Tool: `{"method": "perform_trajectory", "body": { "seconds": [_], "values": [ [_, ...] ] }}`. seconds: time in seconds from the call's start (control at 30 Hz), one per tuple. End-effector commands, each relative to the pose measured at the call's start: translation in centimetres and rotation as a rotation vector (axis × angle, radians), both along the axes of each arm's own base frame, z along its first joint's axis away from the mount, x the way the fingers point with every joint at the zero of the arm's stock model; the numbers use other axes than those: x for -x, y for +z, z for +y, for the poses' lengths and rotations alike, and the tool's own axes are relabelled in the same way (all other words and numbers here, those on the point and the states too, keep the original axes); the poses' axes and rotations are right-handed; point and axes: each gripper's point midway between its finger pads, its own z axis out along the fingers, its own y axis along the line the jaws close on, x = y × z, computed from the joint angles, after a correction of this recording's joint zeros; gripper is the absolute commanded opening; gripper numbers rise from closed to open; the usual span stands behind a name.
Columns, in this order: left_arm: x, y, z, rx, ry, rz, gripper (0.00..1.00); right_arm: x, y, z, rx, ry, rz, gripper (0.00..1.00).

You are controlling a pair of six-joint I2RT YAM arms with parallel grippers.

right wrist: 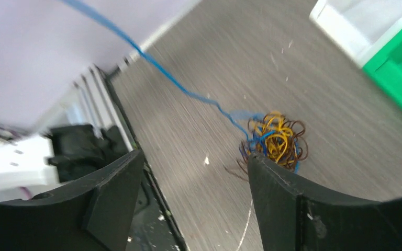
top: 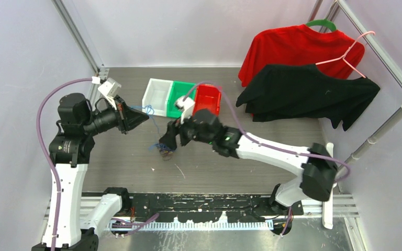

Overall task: Untangle the cables
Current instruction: Untie the cable.

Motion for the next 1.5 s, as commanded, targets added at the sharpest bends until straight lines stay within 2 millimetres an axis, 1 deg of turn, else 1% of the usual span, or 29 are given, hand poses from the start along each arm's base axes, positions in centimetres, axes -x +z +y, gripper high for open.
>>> {"method": "perform_trajectory", "body": {
  "seconds": [0.0,0.07,0.13,0.17,0.23,0.3,0.4,0.5,0.57,0.77,0.9,0.93,0.97,1.0,1.07,1.13,1.2,1.23,1.33,1.4,1.43,1.47],
  "values": [
    [0.7,4.5,-0.8,0.064,-0.037,-0.076,0.00,-0.7,-0.1,3.2,0.054,-0.035,-0.158,0.78],
    [0.9,5.5,-1.0,0.086,-0.049,-0.076,0.00,-1.7,0.2,4.2,0.051,-0.080,-0.194,0.78],
    [1.3,6.5,-1.2,0.105,-0.059,-0.078,0.00,-3.1,0.8,4.7,0.032,-0.143,-0.214,0.78],
    [1.4,6.9,-1.3,0.110,-0.065,-0.081,0.00,-3.7,0.7,4.9,0.029,-0.165,-0.222,0.77],
    [1.7,7.8,-1.3,0.117,-0.070,-0.098,0.00,-4.2,1.1,5.5,0.012,-0.179,-0.231,0.75],
    [2.0,9.0,-1.4,0.120,-0.075,-0.129,0.00,-4.7,0.6,5.9,0.020,-0.197,-0.228,0.72],
    [2.4,11.0,-1.4,0.132,-0.074,-0.165,0.00,-5.2,-0.7,6.3,0.034,-0.214,-0.215,0.67],
    [2.4,13.0,-1.4,0.157,-0.065,-0.194,0.00,-5.1,-2.0,6.7,0.039,-0.206,-0.192,0.61],
    [2.3,14.4,-1.3,0.173,-0.048,-0.221,0.00,-4.9,-3.0,6.8,0.053,-0.198,-0.176,0.60],
    [2.8,19.5,-0.9,0.200,-0.014,-0.340,0.00,-4.6,-6.4,5.4,0.126,-0.217,-0.150,0.56],
    [3.0,23.1,-0.2,0.212,0.040,-0.435,0.00,-4.5,-9.1,3.7,0.198,-0.242,-0.141,0.55],
    [3.0,23.8,0.0,0.212,0.054,-0.458,0.00,-4.4,-10.2,3.1,0.225,-0.245,-0.136,0.56],
    [3.0,24.7,0.2,0.215,0.073,-0.485,0.00,-4.3,-10.8,2.6,0.244,-0.246,-0.134,0.56],
    [2.7,25.5,0.6,0.215,0.101,-0.509,0.00,-4.2,-11.5,2.1,0.266,-0.248,-0.129,0.57],
    [3.0,27.4,1.2,0.216,0.139,-0.573,0.00,-4.0,-12.3,1.1,0.291,-0.258,-0.122,0.59],
    [3.1,28.5,1.5,0.214,0.158,-0.610,0.00,-3.8,-12.5,0.3,0.297,-0.260,-0.125,0.62],
    [3.2,29.1,1.6,0.216,0.167,-0.626,0.00,-3.5,-12.5,-0.3,0.300,-0.258,-0.125,0.65],
    [3.1,29.1,1.7,0.217,0.170,-0.624,0.00,-3.3,-12.3,-0.6,0.300,-0.256,-0.124,0.67],
    [2.6,28.1,1.6,0.209,0.168,-0.599,0.00,-2.9,-11.1,-1.4,0.288,-0.261,-0.124,0.72],
    [2.1,27.0,1.5,0.204,0.165,-0.570,0.00,-2.8,-9.6,-1.9,0.267,-0.268,-0.133,0.77],
    [1.9,26.4,1.4,0.203,0.162,-0.560,0.00,-2.7,-8.2,-2.3,0.243,-0.273,-0.142,0.79],
    [1.5,25.7,1.4,0.200,0.163,-0.542,0.00,-2.6,-7.4,-2.6,0.229,-0.277,-0.147,0.82]
  ]
}}
